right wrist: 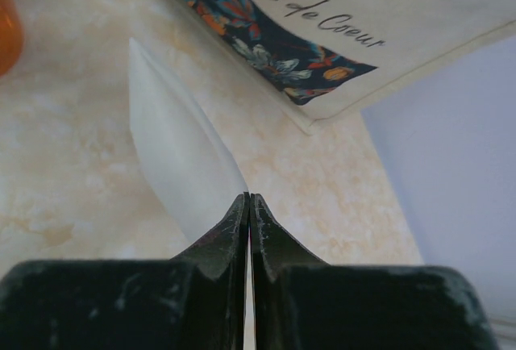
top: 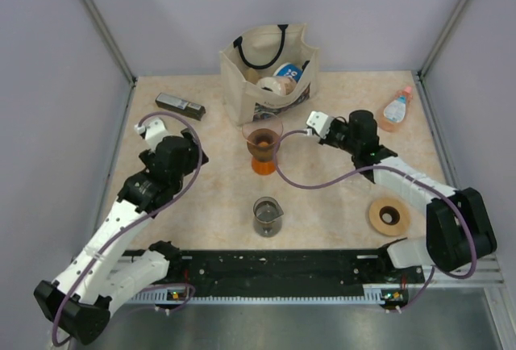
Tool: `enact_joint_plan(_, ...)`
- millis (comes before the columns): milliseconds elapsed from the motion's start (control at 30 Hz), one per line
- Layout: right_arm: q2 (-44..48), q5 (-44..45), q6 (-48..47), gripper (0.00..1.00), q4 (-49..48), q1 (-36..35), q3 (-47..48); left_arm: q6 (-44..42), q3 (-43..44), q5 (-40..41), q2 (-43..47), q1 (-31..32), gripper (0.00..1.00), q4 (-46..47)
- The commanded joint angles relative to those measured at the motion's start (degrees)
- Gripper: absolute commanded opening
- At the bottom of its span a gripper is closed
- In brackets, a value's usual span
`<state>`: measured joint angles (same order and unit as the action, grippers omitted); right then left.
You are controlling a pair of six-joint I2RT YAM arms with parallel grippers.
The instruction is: Place the coffee filter in the dripper
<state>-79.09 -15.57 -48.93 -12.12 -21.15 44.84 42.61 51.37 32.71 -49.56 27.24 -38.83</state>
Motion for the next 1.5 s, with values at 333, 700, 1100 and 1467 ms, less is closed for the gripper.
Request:
enact_joint_plan(333,9.74,5.72,10.43,0.00,-9.94,-1.70,7.45,-8.86,8.99,-17.93,-4.57,-0.09,0.99,16.76)
enact_joint_plan(700,6.49,20.66,15.17,0.00,-10.82,-11.19,17.12,-2.27,20.68,-36.66,-19.94,1.05,0.99,30.30)
enact_joint_plan(1100,2.63,31.91,13.16,0.00,-12.75,-19.01,22.04,5.99,23.69,-40.79,-28.22,4.66,0.99,47.08)
enact_joint_plan(1467,2.27,33.50,16.58,0.00,-13.72,-22.18,22.49,8.10,26.23,-36.05,-32.00,6.24,0.93,45.07)
